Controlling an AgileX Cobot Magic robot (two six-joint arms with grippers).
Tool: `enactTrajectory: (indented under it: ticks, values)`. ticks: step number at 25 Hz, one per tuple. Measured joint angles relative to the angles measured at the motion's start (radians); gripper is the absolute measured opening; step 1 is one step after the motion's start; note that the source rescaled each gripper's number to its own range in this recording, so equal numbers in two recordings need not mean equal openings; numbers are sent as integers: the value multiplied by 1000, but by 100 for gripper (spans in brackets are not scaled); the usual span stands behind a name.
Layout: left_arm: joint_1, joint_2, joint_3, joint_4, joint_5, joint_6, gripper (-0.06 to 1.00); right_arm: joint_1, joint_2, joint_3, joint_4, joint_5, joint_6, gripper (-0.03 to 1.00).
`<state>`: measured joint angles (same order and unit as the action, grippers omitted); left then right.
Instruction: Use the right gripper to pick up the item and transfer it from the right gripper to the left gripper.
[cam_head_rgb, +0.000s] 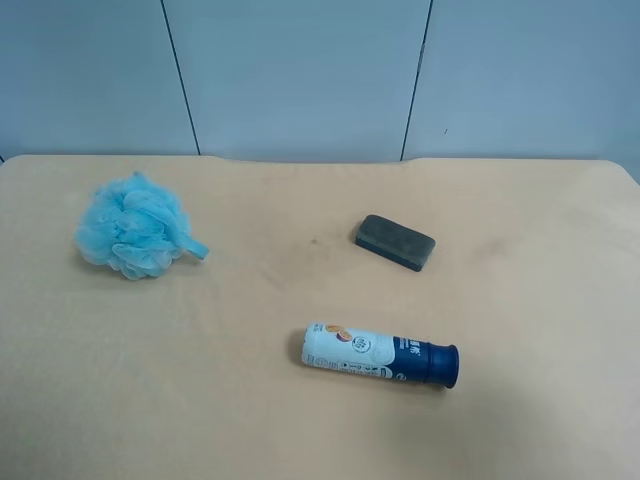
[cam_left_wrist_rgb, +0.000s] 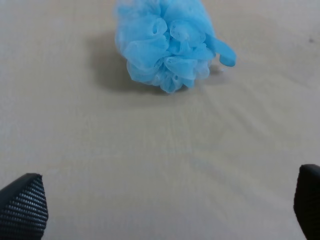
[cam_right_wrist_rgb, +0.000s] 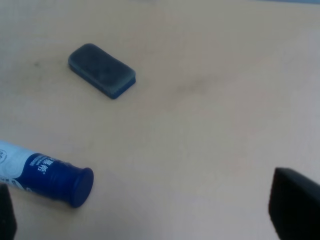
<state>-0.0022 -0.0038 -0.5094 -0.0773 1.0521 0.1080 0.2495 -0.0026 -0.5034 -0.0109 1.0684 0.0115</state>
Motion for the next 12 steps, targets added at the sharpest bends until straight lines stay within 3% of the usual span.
enactTrajectory:
  ticks: [12]
  values:
    - [0,0,0,0,0,0,100,0,0,0,0,0,0,100]
